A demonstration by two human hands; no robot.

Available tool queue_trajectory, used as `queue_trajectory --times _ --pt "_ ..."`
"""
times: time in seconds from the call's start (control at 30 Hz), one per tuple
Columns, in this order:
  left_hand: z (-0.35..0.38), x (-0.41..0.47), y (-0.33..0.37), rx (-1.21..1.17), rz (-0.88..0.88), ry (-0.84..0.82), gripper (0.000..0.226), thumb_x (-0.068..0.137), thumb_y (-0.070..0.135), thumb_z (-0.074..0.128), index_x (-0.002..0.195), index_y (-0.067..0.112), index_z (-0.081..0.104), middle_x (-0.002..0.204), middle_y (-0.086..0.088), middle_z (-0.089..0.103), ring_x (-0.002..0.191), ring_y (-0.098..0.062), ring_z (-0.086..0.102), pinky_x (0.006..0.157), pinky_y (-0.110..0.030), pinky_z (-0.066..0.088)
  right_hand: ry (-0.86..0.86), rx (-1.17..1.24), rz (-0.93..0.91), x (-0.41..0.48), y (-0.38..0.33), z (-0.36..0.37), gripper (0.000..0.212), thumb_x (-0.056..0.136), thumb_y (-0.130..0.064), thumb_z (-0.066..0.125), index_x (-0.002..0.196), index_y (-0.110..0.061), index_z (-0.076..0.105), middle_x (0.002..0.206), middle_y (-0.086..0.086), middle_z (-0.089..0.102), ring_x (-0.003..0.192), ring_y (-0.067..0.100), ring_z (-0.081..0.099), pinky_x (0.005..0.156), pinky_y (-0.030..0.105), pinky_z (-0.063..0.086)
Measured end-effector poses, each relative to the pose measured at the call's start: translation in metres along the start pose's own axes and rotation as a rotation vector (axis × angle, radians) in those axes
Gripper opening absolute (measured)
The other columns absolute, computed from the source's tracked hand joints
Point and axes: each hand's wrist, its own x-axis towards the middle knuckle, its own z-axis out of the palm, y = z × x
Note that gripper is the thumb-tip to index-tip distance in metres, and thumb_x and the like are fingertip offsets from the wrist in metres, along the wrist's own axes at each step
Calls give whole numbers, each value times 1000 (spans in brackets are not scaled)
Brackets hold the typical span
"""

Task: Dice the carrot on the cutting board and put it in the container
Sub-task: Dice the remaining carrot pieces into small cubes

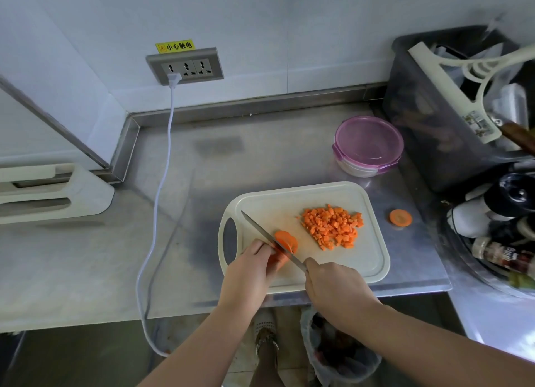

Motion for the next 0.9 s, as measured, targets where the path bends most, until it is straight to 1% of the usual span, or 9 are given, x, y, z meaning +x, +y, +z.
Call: queue_trajectory --times 0.23,0.37,0.43,0.53,0.63,0.7,0.77,0.83,0.9 --pt "4 -2 -2 0 35 70 14 86 29 67 91 16 68 94 6 61 73 -18 63 60 -37 54 -12 -44 -37 2 0 1 38 96 -12 47 133 -11 36 83 2 49 71 19 53 64 32 49" --pt "5 0 -3 -12 67 122 11 80 24 73 82 14 68 83 5 61 62 -18 62 49 -35 52 -40 12 0 9 -2 4 37 97 -12 43 133 -14 36 85 2 50 77 20 55 70 33 52" --pt "6 0 -4 -19 81 139 12 80 26 73 80 16 67 80 7 61 58 -15 60 46 -31 50 -45 16 4 14 -2 7 39 96 -11 42 134 -14 35 86 3 50 77 20 54 68 32 49" --pt "7 0 -7 -17 80 120 12 79 26 76 81 19 66 80 9 59 57 -13 59 45 -28 48 -66 15 23 18 -3 9 38 97 -11 40 135 -14 35 98 5 58 84 22 56 72 32 47" --pt "7 0 -7 -27 63 105 11 79 26 74 83 20 66 82 9 60 59 -15 60 47 -28 49 -81 25 37 21 -1 7 34 98 -13 38 132 -15 39 103 6 62 81 20 54 74 32 49" --pt "5 0 -4 -40 51 107 10 80 24 74 84 19 66 83 8 61 61 -15 60 50 -30 50 -67 50 35 24 4 4 23 100 -18 36 122 -15 45 98 6 60 79 21 54 72 33 49" --pt "2 0 -2 -53 31 104 10 84 27 71 85 19 67 85 8 61 65 -15 61 54 -32 51 -32 89 21 25 7 -2 19 103 -23 30 109 -17 46 83 1 52 78 23 52 70 34 45" --pt "1 0 -1 -51 17 87 15 87 33 67 87 18 67 88 8 61 68 -14 61 59 -33 52 14 101 -2 23 6 -7 26 104 -26 26 111 -15 48 70 -5 38 76 21 49 69 33 42" --pt "0 -1 -1 -50 19 86 19 87 36 66 87 18 67 91 9 61 70 -12 61 60 -32 52 52 94 -6 19 4 -9 29 104 -27 25 115 -14 48 66 -8 32 75 20 47 69 33 42"
